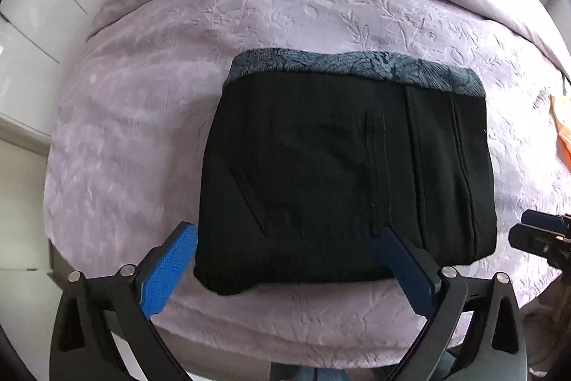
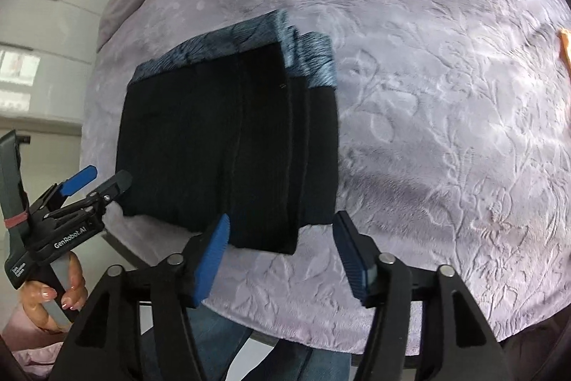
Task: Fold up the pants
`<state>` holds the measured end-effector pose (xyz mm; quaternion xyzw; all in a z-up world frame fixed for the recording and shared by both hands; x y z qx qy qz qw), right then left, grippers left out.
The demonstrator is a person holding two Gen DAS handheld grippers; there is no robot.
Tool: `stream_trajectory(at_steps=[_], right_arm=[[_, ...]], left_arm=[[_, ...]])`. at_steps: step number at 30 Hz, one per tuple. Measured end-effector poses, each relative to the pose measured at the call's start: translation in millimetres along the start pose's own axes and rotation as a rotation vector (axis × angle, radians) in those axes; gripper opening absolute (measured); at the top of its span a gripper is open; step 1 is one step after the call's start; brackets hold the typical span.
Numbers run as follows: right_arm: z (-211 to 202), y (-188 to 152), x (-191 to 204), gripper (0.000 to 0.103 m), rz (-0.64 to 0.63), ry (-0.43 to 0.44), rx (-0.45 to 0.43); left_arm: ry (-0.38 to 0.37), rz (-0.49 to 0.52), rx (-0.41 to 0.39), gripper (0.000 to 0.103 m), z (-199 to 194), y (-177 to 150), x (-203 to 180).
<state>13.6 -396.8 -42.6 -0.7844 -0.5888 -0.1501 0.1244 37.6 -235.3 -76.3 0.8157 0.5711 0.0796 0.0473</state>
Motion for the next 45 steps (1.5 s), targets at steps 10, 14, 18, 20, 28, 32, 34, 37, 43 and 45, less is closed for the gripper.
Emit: stream_trajectory(at_steps=[10, 14, 18, 20, 28, 32, 34, 37, 43, 45], right_arm=[[-6.1, -6.1, 20.4, 0.083, -0.052, -0.075, -0.049], [-9.8, -7.5, 27.6, 0.095, -0.05, -0.164, -0.12], [-12.6, -16.3, 39.9, 0.103, -0.042, -0.194, -0.151], [-10.8, -20.7, 43.7, 0.103, -0.033, -0.196, -0.151], [-11.6, -36.1, 54.4, 0.103, 0.056, -0.208, -0.174], [-12.0, -40.5, 58.9, 0.103, 0.073, -0.221, -0.173], [-11.6, -42.9, 61.8, 0.103, 0.074, -0.227, -0.169], [-11.0, -45.5, 65.1, 0.103, 0.07, -0.241, -0.166], [-11.1, -47.2, 71.3, 0.103, 0.053, -0.276, -0.165], [-12.1, -47.1, 73.9, 0.103, 0.048, -0.285, -0.169]], left_arm=[[0.016, 0.044, -0.019, 0.103, -17.2, -10.3, -8.6], [0.003, 0.057, -0.025, 0.103, -18.1, -12.6, -4.0], [0.002, 0.074, -0.023, 0.103, -18.6, -19.9, 3.2], [-0.006, 0.08, -0.026, 0.103, -20.4, -24.3, 8.0], [-0.026, 0.098, -0.043, 0.103, -26.9, -32.8, 18.6], [-0.028, 0.108, -0.037, 0.103, -29.0, -35.0, 18.0], [-0.023, 0.114, -0.037, 0.103, -30.0, -36.7, 18.2], [-0.026, 0.105, -0.037, 0.103, -30.8, -37.9, 19.9], [-0.016, 0.085, -0.025, 0.103, -30.6, -39.8, 28.6], [-0.013, 0.079, -0.03, 0.103, -32.2, -39.0, 31.1]])
Point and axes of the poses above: each gripper's, at about its wrist camera, not at the fingertips, and z roughly the way its jaws point, x to its left, y to its top, the point moved 7 cm from there along z, roughly the way its jaws point, and after that the axes turned 2 degrees about z, right-handed, at the moved point
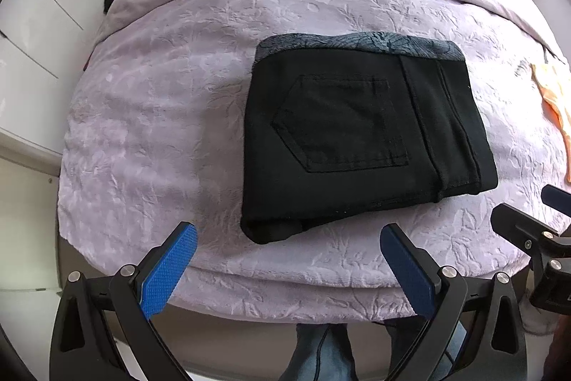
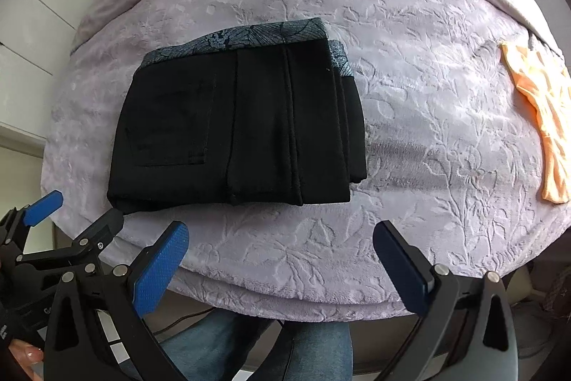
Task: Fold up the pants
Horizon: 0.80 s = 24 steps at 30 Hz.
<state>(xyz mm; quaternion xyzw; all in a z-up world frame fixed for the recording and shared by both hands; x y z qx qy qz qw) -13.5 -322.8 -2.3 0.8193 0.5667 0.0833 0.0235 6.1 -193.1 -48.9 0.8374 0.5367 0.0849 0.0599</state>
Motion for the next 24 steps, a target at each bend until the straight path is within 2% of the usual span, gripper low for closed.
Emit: stream_trajectory(at_steps=[24], right_arm=[[-1.9, 5.9, 13.4, 0.103, -0.036, -0.014, -0.007]], left_arm=[[-0.002, -0.019, -0.011, 0.103, -3.7, 3.1, 4.1]])
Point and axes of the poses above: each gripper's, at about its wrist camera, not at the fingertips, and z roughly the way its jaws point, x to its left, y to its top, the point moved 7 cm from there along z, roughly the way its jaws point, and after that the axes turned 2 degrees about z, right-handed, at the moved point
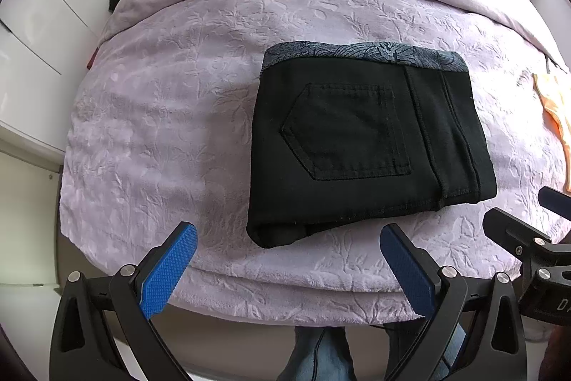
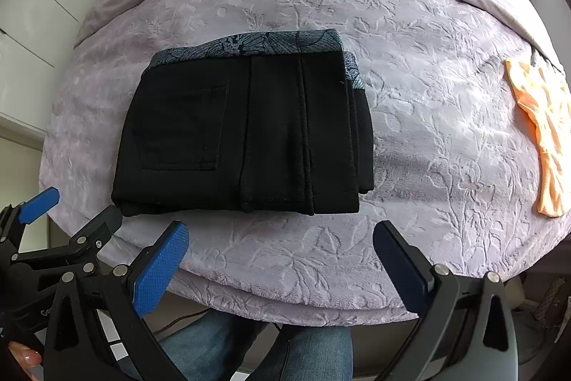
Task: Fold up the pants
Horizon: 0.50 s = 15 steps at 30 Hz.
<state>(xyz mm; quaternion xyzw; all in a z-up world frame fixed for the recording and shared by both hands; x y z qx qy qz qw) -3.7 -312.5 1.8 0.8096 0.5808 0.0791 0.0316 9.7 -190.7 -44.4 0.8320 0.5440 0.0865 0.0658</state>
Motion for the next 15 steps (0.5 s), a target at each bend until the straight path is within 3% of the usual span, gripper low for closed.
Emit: stream_trajectory(at_steps=[15], right_arm=[[-0.5, 2.2, -3.4, 0.103, 0.013, 0.0, 0.0]], left_arm=[[0.002, 0.008, 0.004, 0.103, 1.0, 1.1, -3.9]])
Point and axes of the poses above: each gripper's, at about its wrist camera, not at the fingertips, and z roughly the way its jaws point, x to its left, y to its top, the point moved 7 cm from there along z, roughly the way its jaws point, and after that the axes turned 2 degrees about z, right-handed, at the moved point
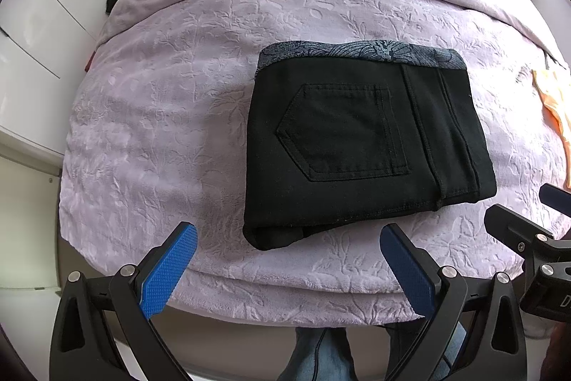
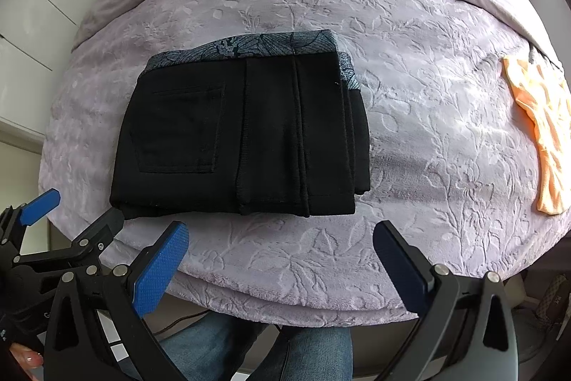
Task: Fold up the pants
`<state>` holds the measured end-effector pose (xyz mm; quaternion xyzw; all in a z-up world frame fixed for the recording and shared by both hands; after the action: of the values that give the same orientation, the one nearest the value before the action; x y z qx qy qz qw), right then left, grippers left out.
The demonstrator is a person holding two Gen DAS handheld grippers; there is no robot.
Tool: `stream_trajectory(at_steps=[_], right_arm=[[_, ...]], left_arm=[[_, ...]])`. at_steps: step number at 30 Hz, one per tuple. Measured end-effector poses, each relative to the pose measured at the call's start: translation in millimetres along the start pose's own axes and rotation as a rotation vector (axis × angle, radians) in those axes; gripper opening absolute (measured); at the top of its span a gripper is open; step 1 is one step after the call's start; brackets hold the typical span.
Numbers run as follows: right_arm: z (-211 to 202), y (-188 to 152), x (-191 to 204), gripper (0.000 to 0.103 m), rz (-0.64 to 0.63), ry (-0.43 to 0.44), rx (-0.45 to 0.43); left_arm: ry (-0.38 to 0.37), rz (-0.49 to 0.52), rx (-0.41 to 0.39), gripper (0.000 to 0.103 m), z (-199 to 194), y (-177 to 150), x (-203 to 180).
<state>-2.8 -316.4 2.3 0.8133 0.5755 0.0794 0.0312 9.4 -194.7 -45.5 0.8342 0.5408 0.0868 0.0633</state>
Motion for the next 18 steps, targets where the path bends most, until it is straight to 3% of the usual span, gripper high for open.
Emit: stream_trajectory(at_steps=[18], right_arm=[[1.3, 0.6, 2.5, 0.103, -0.002, -0.01, -0.004]], left_arm=[[0.003, 0.009, -0.013, 0.103, 0.8, 2.1, -1.6]])
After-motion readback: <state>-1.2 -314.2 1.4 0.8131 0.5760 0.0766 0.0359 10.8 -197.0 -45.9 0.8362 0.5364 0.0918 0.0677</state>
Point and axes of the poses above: each gripper's, at about its wrist camera, not at the fingertips, and z roughly the way its jaws point, x to its left, y to its top, the point moved 7 cm from there along z, roughly the way its jaws point, and after that the axes turned 2 degrees about z, right-handed, at the moved point
